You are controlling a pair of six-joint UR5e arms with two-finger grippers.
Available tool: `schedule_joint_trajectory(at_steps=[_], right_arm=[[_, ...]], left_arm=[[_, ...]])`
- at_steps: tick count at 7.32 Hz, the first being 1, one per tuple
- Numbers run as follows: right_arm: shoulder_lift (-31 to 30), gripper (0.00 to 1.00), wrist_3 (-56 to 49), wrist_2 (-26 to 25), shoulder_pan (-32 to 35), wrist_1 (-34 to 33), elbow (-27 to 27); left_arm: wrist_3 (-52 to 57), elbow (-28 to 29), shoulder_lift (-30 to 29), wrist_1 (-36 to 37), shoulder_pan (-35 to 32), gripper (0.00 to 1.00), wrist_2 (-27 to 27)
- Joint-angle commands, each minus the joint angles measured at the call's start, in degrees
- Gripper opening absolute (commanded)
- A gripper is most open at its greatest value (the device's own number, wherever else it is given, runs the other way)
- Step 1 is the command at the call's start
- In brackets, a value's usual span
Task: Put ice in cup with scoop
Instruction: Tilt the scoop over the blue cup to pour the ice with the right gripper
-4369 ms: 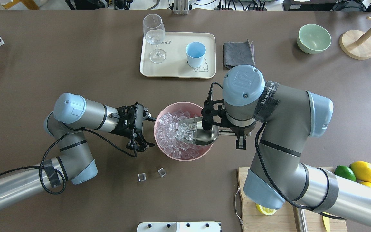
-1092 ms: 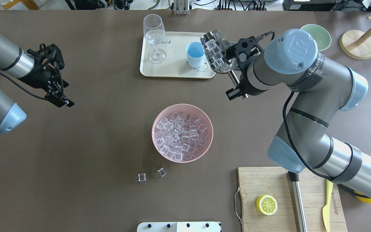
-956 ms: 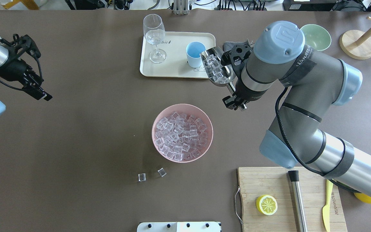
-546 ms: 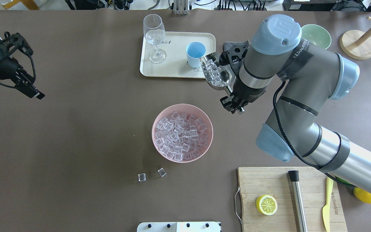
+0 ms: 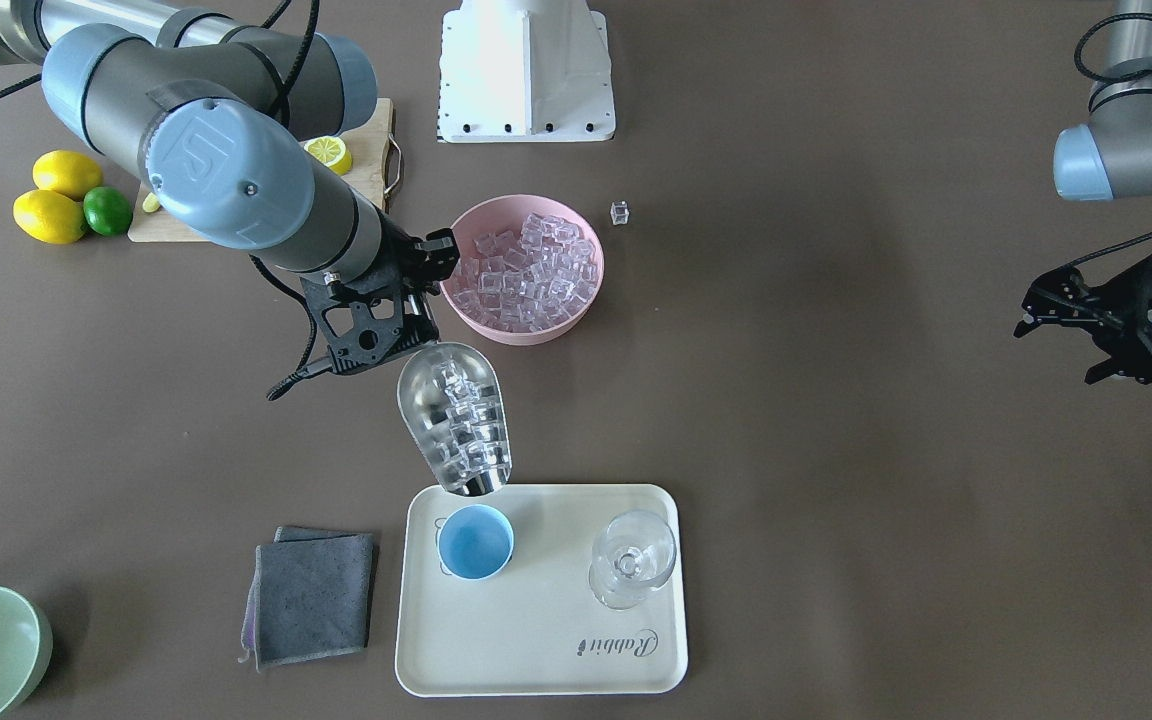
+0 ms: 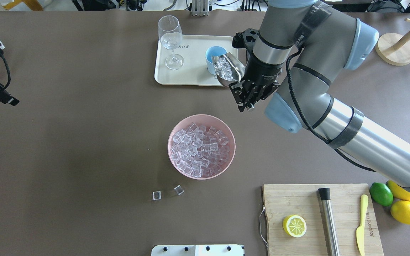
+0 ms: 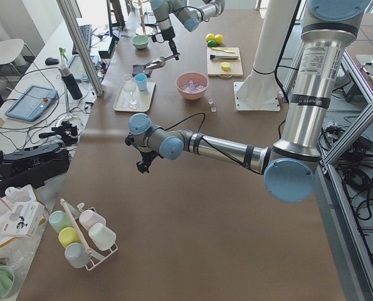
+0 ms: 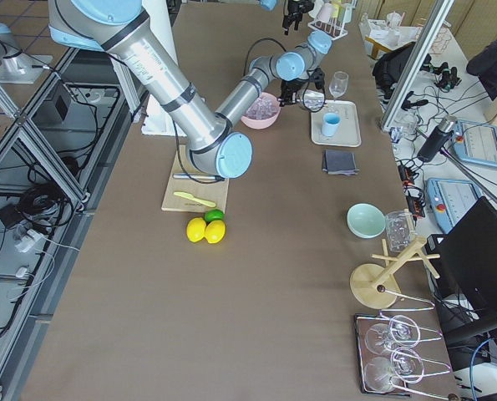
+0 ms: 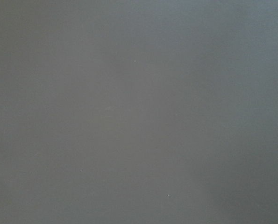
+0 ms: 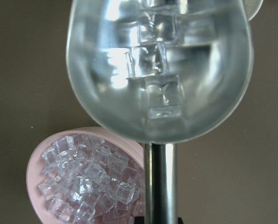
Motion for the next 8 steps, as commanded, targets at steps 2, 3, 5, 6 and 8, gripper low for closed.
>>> schedule_joint_trajectory(at_steps=[2, 3, 5, 6, 8], right_arm=[[3.92, 0.0, -0.04, 8.38, 3.26, 0.02, -8.51], [4.0, 0.0, -0.04, 9.1, 3.27, 0.02, -9.48], [3.74, 0.0, 0.13, 11.82, 3.71, 0.02, -10.46], [3.65, 0.0, 0.22, 13.05, 3.71, 0.02, -10.46], [3.48, 0.0, 0.31, 16.72, 3.71, -0.06, -10.55]], left_arm=[[-0.44, 0.08, 0.08, 1.29, -0.23, 0.98, 5.25], [-0.44, 0.08, 0.08, 2.6, -0.31, 0.98, 6.66], [-0.44, 0.08, 0.95, 6.03, -3.81, 0.98, 7.56], [-0.35, 0.08, 1.66, 6.48, -5.48, 0.98, 7.38], [-0.26, -0.01, 4.02, 6.75, -8.83, 0.98, 5.72]])
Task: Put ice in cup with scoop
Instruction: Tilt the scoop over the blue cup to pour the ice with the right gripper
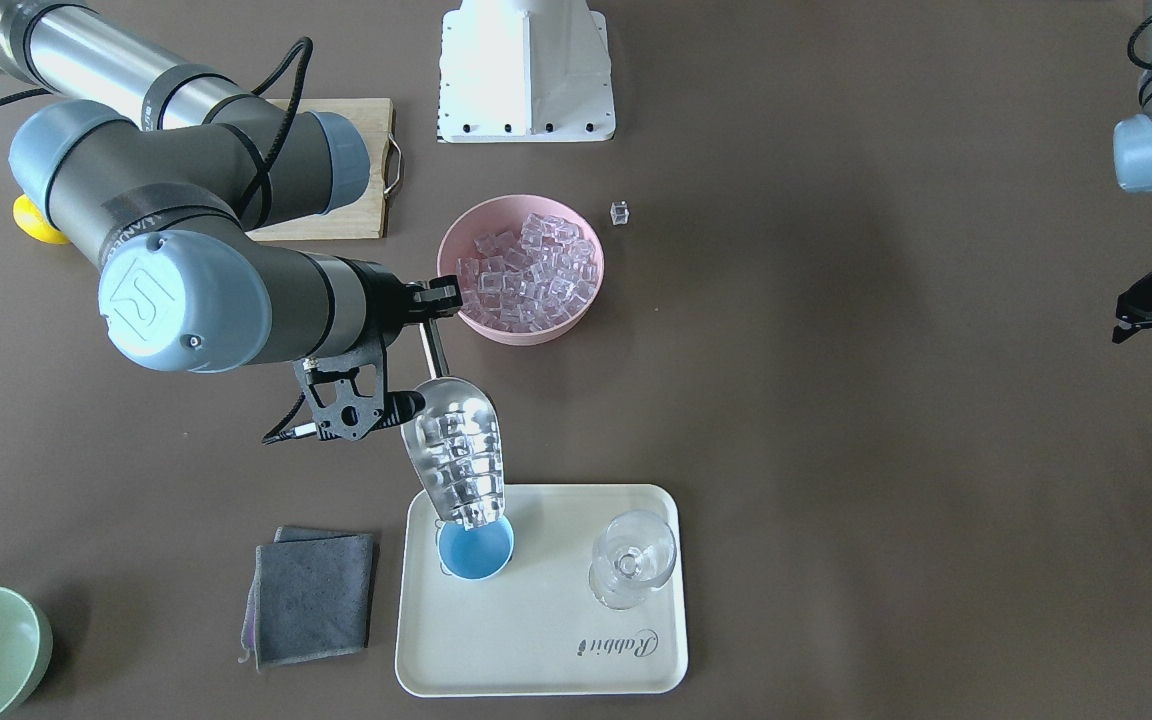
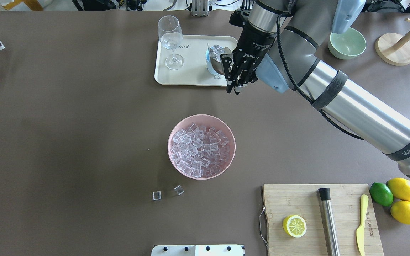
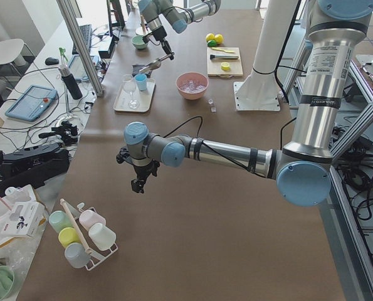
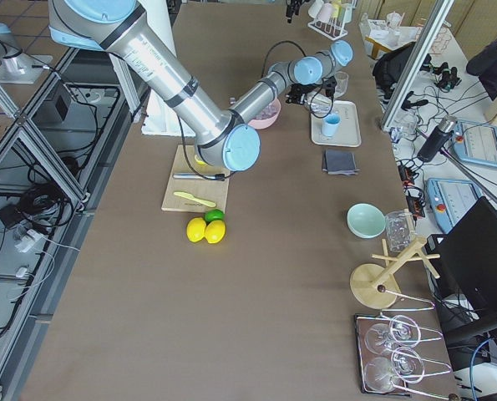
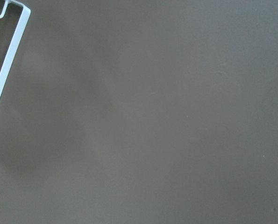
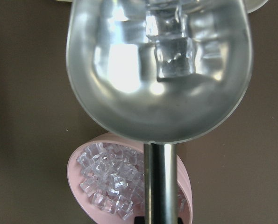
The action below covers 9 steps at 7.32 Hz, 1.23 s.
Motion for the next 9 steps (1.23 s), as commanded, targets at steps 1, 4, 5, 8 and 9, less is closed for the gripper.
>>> schedule_joint_trajectory(at_steps=[1, 4, 5, 8, 9], right_arm=[[-0.21, 0.0, 0.37, 5.45, 0.03, -0.08, -0.09], [-0.12, 0.0, 0.46, 6.08, 0.12, -0.08, -0.88], [-0.12, 0.0, 0.46, 7.04, 0.55, -0.08, -0.88], [-0.21, 0.0, 0.46, 7.23, 0.65, -0.08, -0.88], [-0.21, 0.0, 0.46, 7.49, 0.65, 0.01, -0.88]], left_arm=[[0.15, 0.18, 3.3, 0.33, -4.19, 0.98, -2.82], [0.41, 1.06, 4.63, 0.16, -8.24, 0.98, -3.09], [0.41, 1.06, 4.63, -0.02, -8.25, 0.98, -3.09], [0.41, 1.06, 4.63, -0.28, -8.42, 0.98, -3.62], [0.41, 1.15, 4.63, -0.02, -8.51, 0.98, -3.62]])
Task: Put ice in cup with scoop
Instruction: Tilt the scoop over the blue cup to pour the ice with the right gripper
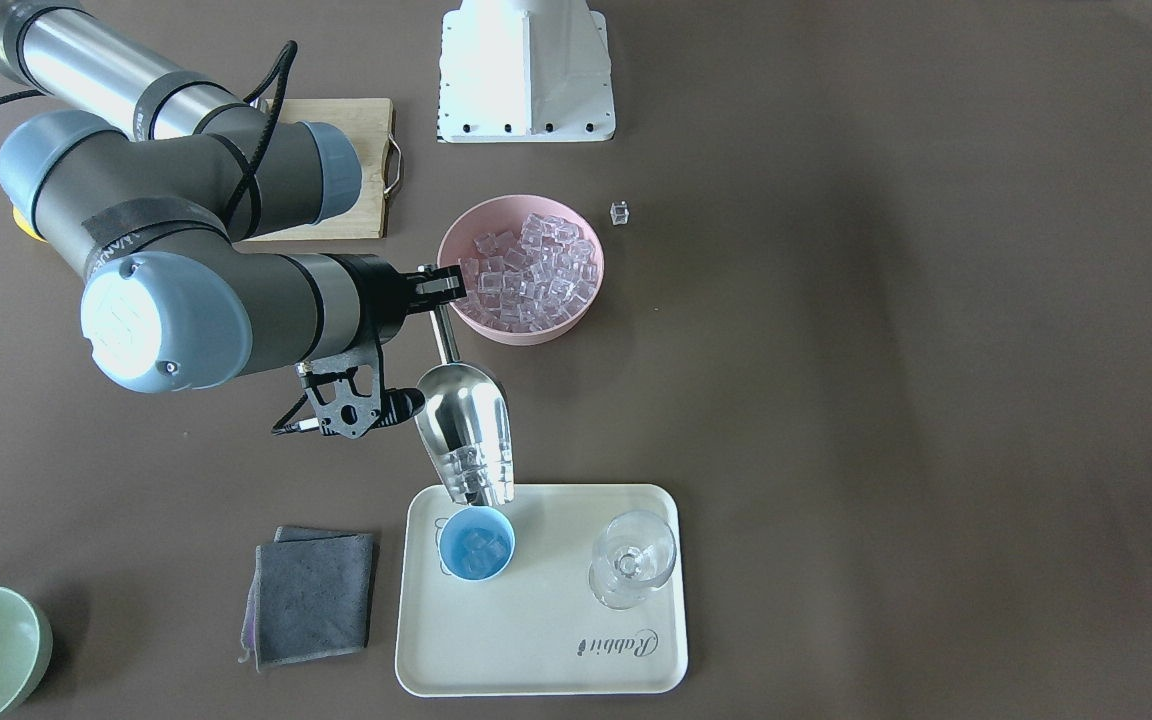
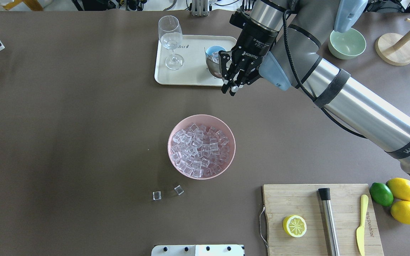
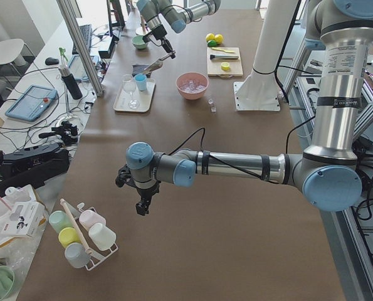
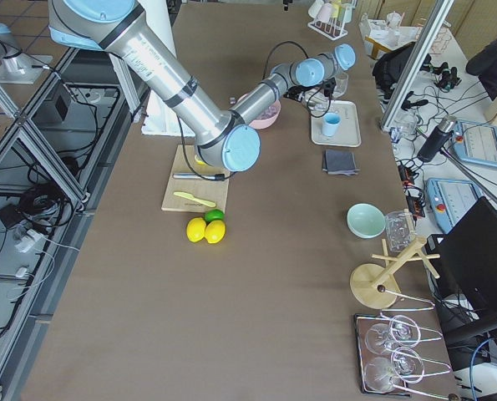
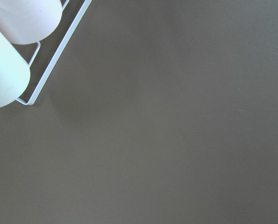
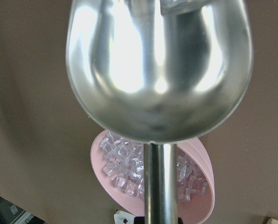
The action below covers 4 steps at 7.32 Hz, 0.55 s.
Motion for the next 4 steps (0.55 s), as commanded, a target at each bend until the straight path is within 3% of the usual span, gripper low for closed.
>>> schedule_joint_trajectory(at_steps=[1, 4], right_arm=[[-0.22, 0.0, 0.0, 1.29, 0.12, 0.0, -0.09], [-0.57, 0.0, 0.0, 3.58, 0.74, 0.0, -0.53]], left_arm=[[0.0, 0.0, 0.01, 0.09, -0.27, 0.98, -0.21], [0.0, -0.61, 1.14, -0.96, -0.79, 0.98, -1.17]])
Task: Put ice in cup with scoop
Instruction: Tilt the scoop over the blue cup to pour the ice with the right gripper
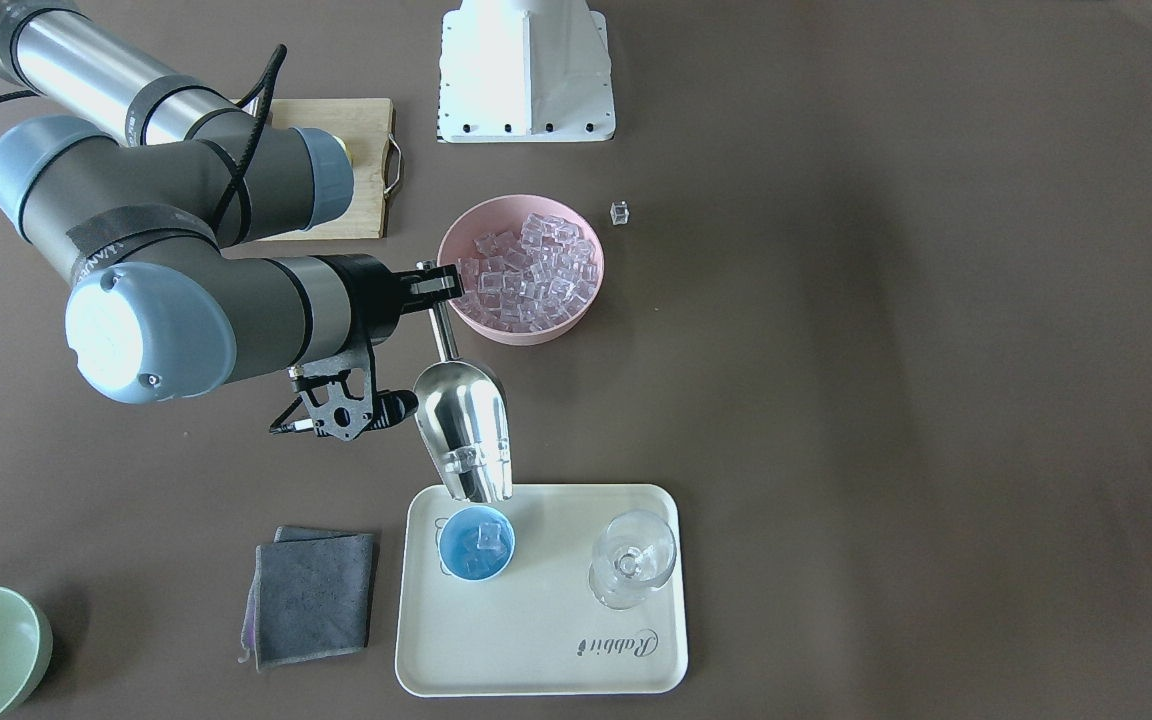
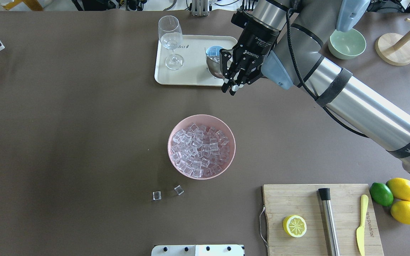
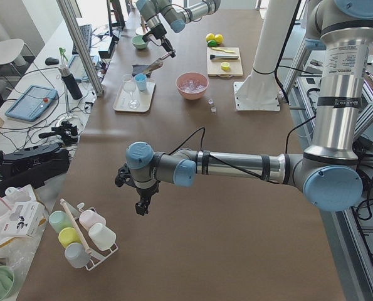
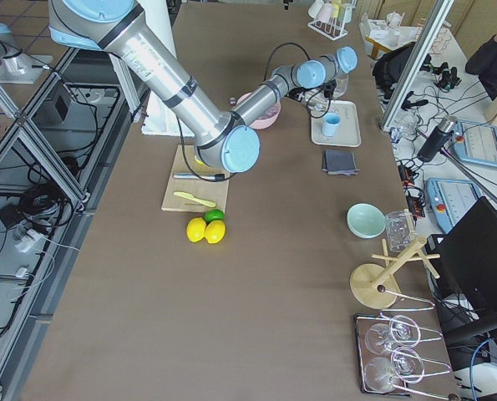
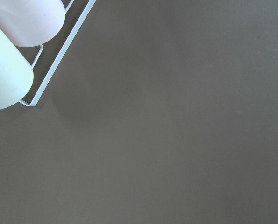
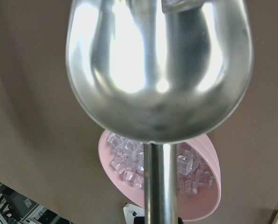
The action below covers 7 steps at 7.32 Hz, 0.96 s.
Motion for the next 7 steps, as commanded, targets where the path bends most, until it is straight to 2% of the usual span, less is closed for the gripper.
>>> schedule_joint_trajectory(at_steps=[1, 2, 4, 7], right_arm=[[-0.26, 0.0, 0.0, 0.99, 0.3, 0.0, -0.35], [-0.34, 0.0, 0.0, 1.43, 0.47, 0.0, -0.53], [-0.17, 0.0, 0.0, 4.93, 1.09, -1.23, -1.84], [-0.17, 0.0, 0.0, 7.59, 1.53, -2.82, -2.72]], left_arm=[[-0.09, -0.38, 3.08, -4.12, -1.26, 0.98, -2.31], [-0.26, -0.38, 4.75, -7.72, -1.54, 0.98, -2.49], [-0.35, 0.05, 6.33, -7.84, -3.81, 0.98, -5.72], [-0.44, 0.14, 6.44, -7.58, -4.44, 0.98, -6.36]])
